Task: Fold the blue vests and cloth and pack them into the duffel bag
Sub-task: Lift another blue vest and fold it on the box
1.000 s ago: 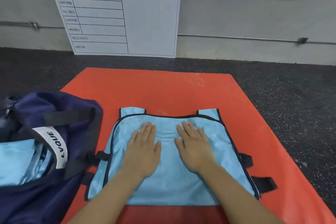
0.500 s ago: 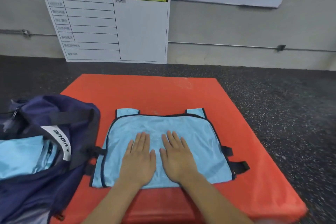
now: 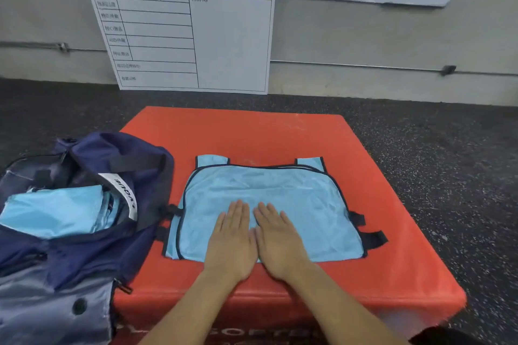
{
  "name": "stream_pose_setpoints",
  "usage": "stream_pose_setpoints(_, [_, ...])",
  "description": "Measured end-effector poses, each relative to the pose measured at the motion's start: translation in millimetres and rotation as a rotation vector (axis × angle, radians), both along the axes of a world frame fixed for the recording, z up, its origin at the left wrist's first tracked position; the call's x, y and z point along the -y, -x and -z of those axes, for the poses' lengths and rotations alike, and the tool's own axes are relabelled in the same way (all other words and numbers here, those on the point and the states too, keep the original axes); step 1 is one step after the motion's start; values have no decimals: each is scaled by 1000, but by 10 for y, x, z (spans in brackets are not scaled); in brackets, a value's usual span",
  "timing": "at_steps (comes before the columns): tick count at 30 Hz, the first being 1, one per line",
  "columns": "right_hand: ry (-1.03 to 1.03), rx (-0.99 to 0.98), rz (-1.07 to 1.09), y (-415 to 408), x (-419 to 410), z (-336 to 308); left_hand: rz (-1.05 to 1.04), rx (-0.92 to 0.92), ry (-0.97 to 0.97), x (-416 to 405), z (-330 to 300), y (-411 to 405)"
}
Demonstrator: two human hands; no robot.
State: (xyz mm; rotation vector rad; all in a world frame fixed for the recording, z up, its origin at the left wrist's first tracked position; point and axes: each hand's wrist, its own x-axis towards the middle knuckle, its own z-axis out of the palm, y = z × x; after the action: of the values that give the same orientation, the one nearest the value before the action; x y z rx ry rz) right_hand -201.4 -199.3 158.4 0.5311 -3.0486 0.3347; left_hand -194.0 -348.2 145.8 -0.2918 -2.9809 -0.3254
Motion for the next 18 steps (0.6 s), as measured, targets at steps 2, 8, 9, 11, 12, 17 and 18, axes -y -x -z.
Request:
stream_pose_setpoints(2, [6,44,32,-55,-5,11,-47,-14,3,142,29,-9])
stream_pose_setpoints(8, [-48,52,261,145,-835,-5,-213,-89,66,907,31,131])
stream_pose_setpoints(9, [-69,55,296,170,-962,-10,-224,-82,79,954,26,141])
stream_pose_setpoints(11, [-95,73,333,199,-1122,-27,-234,-61,86,963,8,141])
stream_pose_setpoints(12, [-98,81,336,205,-1151,-37,-234,-60,88,953,-4,136])
stream_pose_setpoints(17, [-97,66,350,224,-1102,-47,-216,-92,94,959,19,116])
stream_pose_setpoints(18, [-87,68,354,250,-1099,-62,-213,-98,96,963,24,116])
